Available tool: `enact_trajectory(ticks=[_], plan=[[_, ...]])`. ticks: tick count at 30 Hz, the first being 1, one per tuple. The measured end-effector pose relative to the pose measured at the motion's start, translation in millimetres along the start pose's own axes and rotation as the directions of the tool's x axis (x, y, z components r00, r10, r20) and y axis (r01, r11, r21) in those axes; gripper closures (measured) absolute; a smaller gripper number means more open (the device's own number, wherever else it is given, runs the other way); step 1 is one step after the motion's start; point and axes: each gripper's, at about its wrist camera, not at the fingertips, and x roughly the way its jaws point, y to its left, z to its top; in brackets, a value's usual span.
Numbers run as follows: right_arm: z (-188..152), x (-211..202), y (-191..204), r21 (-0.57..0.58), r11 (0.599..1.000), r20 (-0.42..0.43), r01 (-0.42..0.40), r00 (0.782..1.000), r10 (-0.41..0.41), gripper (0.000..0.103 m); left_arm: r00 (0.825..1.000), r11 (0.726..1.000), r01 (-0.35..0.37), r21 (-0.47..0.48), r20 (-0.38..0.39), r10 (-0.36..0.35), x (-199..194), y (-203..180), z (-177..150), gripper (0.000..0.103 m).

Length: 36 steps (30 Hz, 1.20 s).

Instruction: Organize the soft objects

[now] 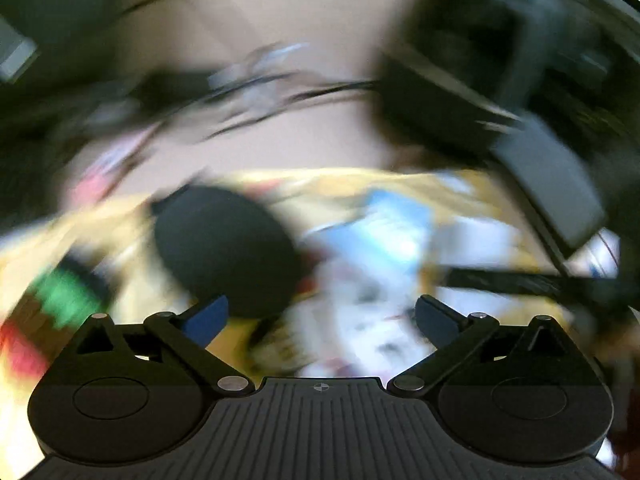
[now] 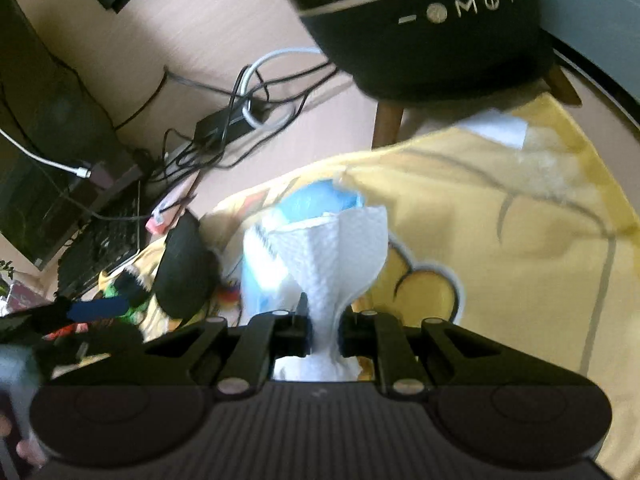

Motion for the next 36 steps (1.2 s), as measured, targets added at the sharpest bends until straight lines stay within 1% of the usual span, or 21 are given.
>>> enact_trajectory(ticks=[1, 3, 4, 5, 8, 9, 12, 13, 14, 16, 19, 20, 21, 22, 24, 26, 27, 31, 33, 35, 36], plan=[[-3, -2, 2, 0.014, 1.0, -0.01, 0.002, 1.0, -0.002, 0.087, 1.0, 0.995, -0.013, -0.103, -0.022, 0.011, 1, 17, 2, 0.001], [-10, -9, 5, 0.036, 0.999, -0.029, 0.022, 0.999, -0.021, 0.087, 0.999, 0.957, 0.009, -0.289, -0.035, -0.02, 4, 47, 5, 0.001], [-14, -13, 6, 0.039, 0.998, -0.036, 0.04, 0.999, -0.038, 0.087, 1.0, 0.933, 0.003, -0.361, -0.028, -0.014, 5, 59, 8, 0.001], [-17, -17, 7, 0.04, 0.998, -0.042, 0.058, 0.998, -0.056, 0.087, 1.0, 0.919, -0.02, -0.393, -0.019, 0.014, 7, 66, 12, 0.001], [-23, -30, 14, -0.007, 0.994, -0.054, 0.108, 0.993, -0.108, 0.087, 0.997, 0.935, -0.065, -0.348, 0.01, 0.073, 19, 63, 33, 0.001], [-25, -34, 16, -0.027, 0.992, -0.056, 0.123, 0.991, -0.124, 0.087, 0.996, 0.944, -0.079, -0.319, 0.002, 0.084, 25, 58, 42, 0.001], [-20, -42, 22, -0.121, 0.979, -0.035, 0.167, 0.984, -0.172, 0.087, 0.991, 0.954, -0.131, -0.27, -0.006, 0.135, 44, 39, 63, 0.001], [-18, -44, 23, -0.156, 0.972, -0.024, 0.178, 0.983, -0.183, 0.087, 0.985, 0.954, -0.172, -0.244, -0.011, 0.174, 53, 33, 71, 0.001], [-16, -44, 23, -0.184, 0.966, -0.015, 0.183, 0.982, -0.189, 0.087, 0.976, 0.952, -0.215, -0.218, -0.021, 0.215, 61, 26, 77, 0.001], [-11, -44, 20, -0.232, 0.957, -0.006, 0.173, 0.984, -0.179, 0.085, 0.949, 0.936, -0.315, -0.154, -0.063, 0.309, 79, 14, 84, 0.001], [-5, -36, 5, -0.239, 0.966, -0.052, 0.097, 0.992, -0.112, 0.086, 0.898, 0.897, -0.436, -0.076, -0.092, 0.429, 98, 1, 86, 0.001], [-4, -32, 0, -0.243, 0.967, -0.065, 0.073, 0.994, -0.091, 0.086, 0.891, 0.892, -0.45, -0.054, -0.102, 0.443, 104, -1, 86, 0.001], [-3, -28, -6, -0.249, 0.966, -0.073, 0.062, 0.994, -0.083, 0.088, 0.89, 0.893, -0.448, -0.034, -0.11, 0.442, 108, -1, 83, 0.001], [-2, -25, -12, -0.248, 0.967, -0.074, 0.063, 0.994, -0.084, 0.092, 0.897, 0.902, -0.431, -0.014, -0.109, 0.427, 109, -2, 79, 0.001], [2, -18, -24, -0.21, 0.976, -0.076, 0.054, 0.995, -0.071, 0.092, 0.919, 0.922, -0.386, 0.025, -0.083, 0.386, 104, -5, 71, 0.001], [8, -11, -32, -0.164, 0.986, -0.092, 0.015, 0.995, -0.03, 0.092, 0.931, 0.93, -0.353, 0.105, -0.055, 0.36, 96, -12, 58, 0.007], [11, -8, -33, -0.159, 0.987, -0.1, 0.0, 0.995, -0.016, 0.092, 0.936, 0.93, -0.339, 0.143, -0.053, 0.349, 90, -14, 52, 0.017], [27, 1, -11, -0.262, 0.965, -0.081, -0.01, 0.997, -0.012, 0.092, 0.939, 0.923, -0.302, 0.236, -0.092, 0.331, 64, -13, 35, 0.023], [37, 1, 6, -0.304, 0.953, -0.057, -0.015, 0.998, -0.002, 0.092, 0.937, 0.911, -0.291, 0.291, -0.107, 0.334, 52, -12, 26, 0.021], [48, 5, 23, -0.327, 0.945, -0.053, -0.024, 0.999, 0.007, 0.092, 0.933, 0.895, -0.295, 0.334, -0.102, 0.345, 33, -12, 15, 0.014], [54, 8, 31, -0.335, 0.942, -0.059, -0.037, 0.998, 0.018, 0.092, 0.938, 0.896, -0.286, 0.338, -0.094, 0.335, 25, -12, 10, 0.009]])
